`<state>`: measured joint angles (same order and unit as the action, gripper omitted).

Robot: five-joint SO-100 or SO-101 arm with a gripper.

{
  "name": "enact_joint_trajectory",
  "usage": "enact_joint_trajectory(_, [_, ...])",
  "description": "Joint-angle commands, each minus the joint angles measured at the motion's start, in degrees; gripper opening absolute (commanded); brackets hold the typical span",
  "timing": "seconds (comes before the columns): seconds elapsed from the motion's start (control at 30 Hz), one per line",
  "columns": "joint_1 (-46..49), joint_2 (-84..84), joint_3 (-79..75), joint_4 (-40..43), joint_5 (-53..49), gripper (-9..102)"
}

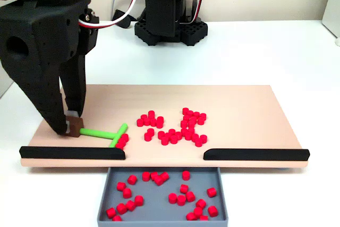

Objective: Push granules from right to the grey container

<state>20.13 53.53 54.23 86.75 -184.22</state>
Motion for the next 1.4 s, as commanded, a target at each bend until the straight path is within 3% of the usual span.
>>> enact_joint_trajectory(0.0, [-0.7,1.3,-1.3,0.3,-24.1,0])
enact_joint_trajectory(1.37, [-3.4,2.1,-1.1,0.3,-14.7,0])
